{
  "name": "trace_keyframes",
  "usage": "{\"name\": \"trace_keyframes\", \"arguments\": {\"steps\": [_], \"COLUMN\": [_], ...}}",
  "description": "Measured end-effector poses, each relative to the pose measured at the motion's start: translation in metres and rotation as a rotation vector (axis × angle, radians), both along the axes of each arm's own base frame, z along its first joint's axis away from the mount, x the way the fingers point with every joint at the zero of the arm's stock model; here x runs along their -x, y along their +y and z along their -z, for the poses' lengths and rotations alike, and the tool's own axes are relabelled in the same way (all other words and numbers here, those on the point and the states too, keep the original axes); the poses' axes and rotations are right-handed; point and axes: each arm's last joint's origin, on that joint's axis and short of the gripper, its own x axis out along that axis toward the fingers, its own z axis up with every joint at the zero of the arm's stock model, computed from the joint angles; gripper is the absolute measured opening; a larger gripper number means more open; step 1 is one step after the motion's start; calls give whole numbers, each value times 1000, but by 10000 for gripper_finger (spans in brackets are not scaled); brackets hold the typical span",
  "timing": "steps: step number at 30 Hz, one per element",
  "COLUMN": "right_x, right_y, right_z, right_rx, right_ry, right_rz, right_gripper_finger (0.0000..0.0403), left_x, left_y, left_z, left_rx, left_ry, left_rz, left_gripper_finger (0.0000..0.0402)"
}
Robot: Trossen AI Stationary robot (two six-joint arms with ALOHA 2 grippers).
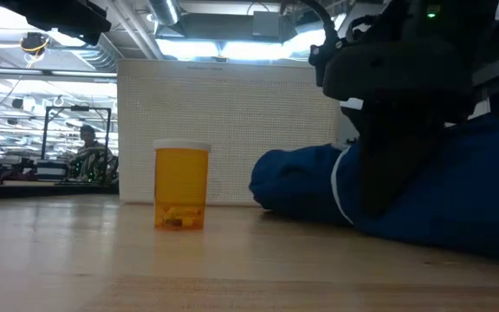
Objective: Pick & place medical supplies in basket/bin
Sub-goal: Put the blue patient gown into the white bin
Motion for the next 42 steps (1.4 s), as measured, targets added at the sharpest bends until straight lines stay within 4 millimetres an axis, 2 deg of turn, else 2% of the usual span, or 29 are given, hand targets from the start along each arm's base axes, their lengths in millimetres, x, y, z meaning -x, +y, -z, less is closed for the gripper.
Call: {"name": "trace_keyframes", "arguments": {"steps": [7, 13, 18, 24, 28, 32, 37, 42], "right_x": [1, 4, 8, 18, 27, 41, 51, 55], "right_y": [0, -1, -2, -7, -6, 3, 15, 17], "right_z": [-2, -13, -29, -60, -79, -92, -96, -79], "right_rx": [-5, -21, -29, -18, 48, 134, 166, 165], "right_ry": [6, -9, -29, -68, -119, -167, -190, -199], "right_rz": [0, -2, -37, -111, -185, -247, -316, -322], "right_gripper_finger": [224, 196, 194, 193, 193, 193, 193, 193], "left_x": [0, 0, 0, 0, 0, 0, 0, 0], "left_y": [0, 0, 0, 0, 0, 0, 0, 0], "left_z": [0, 0, 0, 0, 0, 1, 1, 1], "left_rx": [0, 0, 0, 0, -1, -3, -2, -1], "left_ry": [0, 0, 0, 0, 3, 8, 7, 7], "left_rz": [0, 0, 0, 0, 0, 0, 0, 0], "left_gripper_finger": [8, 2, 5, 12, 11, 6, 4, 6]}}
